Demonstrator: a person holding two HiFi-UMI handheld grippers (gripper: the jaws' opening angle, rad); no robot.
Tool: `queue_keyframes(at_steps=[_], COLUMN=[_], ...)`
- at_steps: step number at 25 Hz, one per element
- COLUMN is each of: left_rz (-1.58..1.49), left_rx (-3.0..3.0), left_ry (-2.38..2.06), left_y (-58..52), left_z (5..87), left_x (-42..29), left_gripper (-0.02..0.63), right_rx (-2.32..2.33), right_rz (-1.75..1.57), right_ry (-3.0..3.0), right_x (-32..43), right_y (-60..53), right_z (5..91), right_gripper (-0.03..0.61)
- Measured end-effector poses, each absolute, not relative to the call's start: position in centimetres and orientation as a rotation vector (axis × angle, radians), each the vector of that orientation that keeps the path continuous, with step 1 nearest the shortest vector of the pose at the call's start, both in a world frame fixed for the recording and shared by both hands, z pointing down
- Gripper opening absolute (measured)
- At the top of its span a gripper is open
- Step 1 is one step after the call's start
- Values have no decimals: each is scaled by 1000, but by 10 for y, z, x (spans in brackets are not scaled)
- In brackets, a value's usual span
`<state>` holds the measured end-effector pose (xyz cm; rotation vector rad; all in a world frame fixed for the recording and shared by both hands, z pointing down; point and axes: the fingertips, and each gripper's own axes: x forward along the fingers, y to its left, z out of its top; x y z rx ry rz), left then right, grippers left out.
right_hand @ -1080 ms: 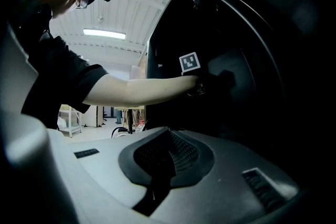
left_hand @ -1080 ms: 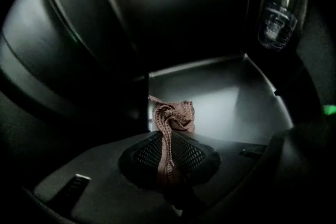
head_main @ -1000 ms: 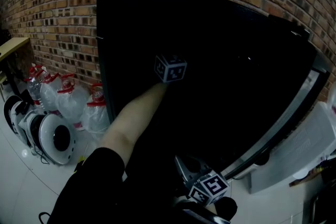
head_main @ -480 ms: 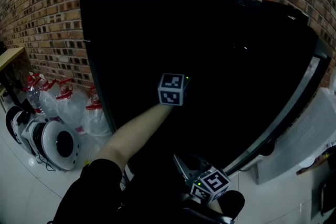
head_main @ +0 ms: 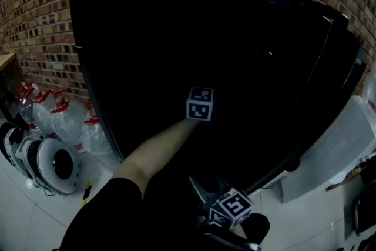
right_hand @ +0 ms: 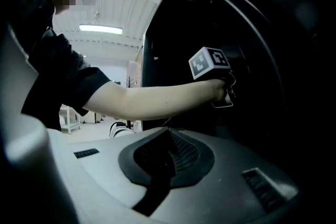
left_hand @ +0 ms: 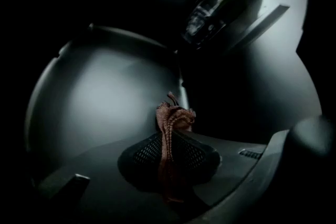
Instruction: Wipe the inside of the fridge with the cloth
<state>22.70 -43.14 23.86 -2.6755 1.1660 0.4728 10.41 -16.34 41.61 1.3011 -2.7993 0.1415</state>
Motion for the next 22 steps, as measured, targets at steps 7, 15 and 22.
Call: queue_keyframes(at_steps=[7, 15, 22], left_rz=[421, 413, 363], left_rx=[-2625, -2571, -2554], left_ry=[1135, 1266, 1356], left_y=[-443, -454, -465], left_z=[242, 244, 254], left_x=[214, 182, 153], left_gripper=[48, 48, 48], right_rx=[1202, 1184, 1123], right_rz=[134, 156, 159], right_ry=[-2812, -2821, -2830], right_x=[81, 75, 62], right_y=[-172, -184, -187], right_z=[416, 416, 418], right_gripper=[5, 5, 5])
